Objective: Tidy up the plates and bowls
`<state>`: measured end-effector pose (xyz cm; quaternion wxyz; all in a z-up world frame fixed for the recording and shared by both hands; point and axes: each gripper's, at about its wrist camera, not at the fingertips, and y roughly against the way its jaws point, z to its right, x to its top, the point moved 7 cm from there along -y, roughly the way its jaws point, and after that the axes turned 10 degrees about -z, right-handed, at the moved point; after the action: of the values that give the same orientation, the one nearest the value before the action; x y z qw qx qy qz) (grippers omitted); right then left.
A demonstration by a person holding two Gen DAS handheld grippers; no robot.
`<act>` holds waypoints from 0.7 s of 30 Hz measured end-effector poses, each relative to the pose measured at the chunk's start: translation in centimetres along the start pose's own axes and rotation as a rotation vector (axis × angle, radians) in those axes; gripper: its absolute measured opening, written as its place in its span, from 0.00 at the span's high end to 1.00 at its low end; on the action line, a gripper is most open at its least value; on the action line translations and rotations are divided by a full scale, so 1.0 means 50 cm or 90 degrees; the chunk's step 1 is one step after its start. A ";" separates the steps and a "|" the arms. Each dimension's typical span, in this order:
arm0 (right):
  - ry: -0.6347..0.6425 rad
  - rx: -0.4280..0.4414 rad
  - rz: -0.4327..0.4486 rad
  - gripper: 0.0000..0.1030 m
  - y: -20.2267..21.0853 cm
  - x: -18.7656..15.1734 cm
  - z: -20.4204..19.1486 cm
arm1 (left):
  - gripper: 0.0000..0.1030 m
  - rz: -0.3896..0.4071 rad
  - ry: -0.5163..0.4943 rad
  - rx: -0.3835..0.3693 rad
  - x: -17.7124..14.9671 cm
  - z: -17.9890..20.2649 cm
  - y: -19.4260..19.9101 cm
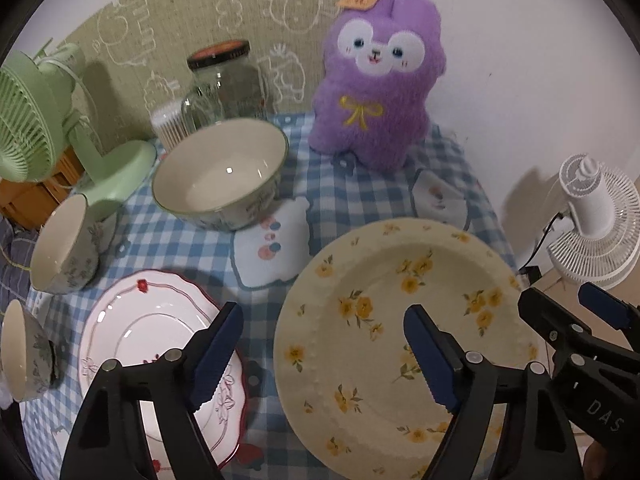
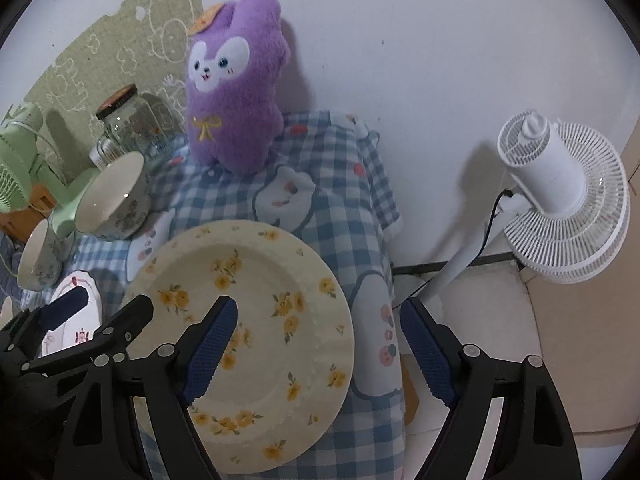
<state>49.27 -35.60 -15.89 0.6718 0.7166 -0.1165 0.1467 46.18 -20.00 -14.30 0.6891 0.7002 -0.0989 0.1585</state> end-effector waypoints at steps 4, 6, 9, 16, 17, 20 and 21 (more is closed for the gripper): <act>0.004 -0.006 -0.006 0.18 -0.020 -0.005 0.000 | 0.22 -0.020 -0.003 -0.002 -0.004 0.004 -0.028; 0.004 -0.002 -0.013 0.19 -0.031 -0.008 0.001 | 0.22 -0.025 -0.004 0.002 -0.006 0.005 -0.037; 0.005 -0.005 -0.018 0.19 -0.042 -0.009 0.002 | 0.26 -0.032 -0.005 0.005 -0.006 0.006 -0.049; 0.006 -0.007 -0.037 0.25 -0.070 -0.018 0.005 | 0.36 -0.048 -0.008 0.018 -0.012 0.007 -0.075; 0.004 -0.004 -0.040 0.26 -0.074 -0.019 0.005 | 0.37 -0.049 -0.010 0.022 -0.012 0.006 -0.077; 0.002 -0.006 -0.055 0.29 -0.086 -0.024 0.006 | 0.38 -0.055 -0.017 0.029 -0.019 0.006 -0.088; 0.003 -0.008 -0.061 0.30 -0.090 -0.026 0.005 | 0.38 -0.061 -0.017 0.031 -0.021 0.005 -0.094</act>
<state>49.70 -35.60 -20.54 0.6825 0.7171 -0.0816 0.1153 46.88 -20.18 -19.06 0.6771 0.7229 -0.0708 0.1181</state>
